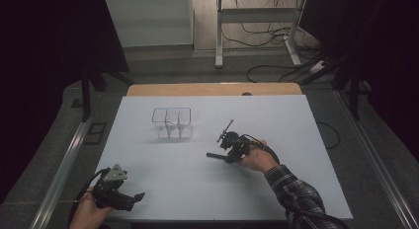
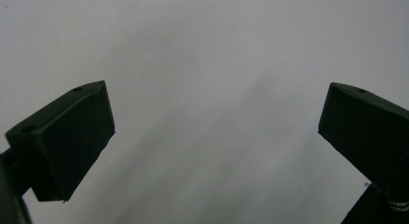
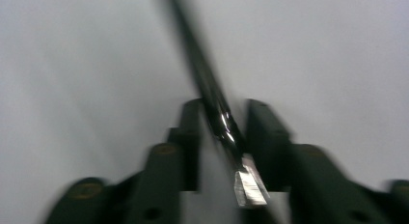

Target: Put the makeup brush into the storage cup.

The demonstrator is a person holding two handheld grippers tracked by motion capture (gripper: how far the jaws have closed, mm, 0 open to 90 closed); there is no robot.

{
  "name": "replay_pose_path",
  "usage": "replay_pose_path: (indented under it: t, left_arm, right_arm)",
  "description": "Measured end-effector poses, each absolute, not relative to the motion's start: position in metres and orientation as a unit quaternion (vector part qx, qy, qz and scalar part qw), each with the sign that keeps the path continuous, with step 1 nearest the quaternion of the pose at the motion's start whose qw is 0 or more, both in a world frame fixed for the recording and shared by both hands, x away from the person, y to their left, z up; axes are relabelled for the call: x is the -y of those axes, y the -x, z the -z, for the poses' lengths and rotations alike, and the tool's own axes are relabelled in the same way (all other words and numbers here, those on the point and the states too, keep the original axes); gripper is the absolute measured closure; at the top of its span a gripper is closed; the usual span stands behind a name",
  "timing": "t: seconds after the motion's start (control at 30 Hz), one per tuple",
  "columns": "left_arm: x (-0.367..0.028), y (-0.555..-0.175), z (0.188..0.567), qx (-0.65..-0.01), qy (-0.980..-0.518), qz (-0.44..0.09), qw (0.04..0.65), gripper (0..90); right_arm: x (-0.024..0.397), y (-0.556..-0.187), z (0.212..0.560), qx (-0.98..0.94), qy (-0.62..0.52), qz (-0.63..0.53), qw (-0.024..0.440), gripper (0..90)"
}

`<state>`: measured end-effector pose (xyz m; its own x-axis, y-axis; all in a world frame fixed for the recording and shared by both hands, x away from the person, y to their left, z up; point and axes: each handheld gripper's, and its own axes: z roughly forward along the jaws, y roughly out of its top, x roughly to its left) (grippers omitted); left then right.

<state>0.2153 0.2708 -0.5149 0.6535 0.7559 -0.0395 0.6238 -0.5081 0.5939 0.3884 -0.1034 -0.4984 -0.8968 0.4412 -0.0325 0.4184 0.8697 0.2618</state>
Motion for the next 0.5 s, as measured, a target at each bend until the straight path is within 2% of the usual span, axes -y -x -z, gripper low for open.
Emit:
replay_pose_path:
  t: [0.5]
  left_arm:
    - [-0.2715,-0.2144,0.5121,-0.394,-0.855,-0.111,0.317,0.0]
  right_arm:
    - [0.1126,-0.3837,0.4915,-0.958,-0.231,-0.162,0.043,77.8]
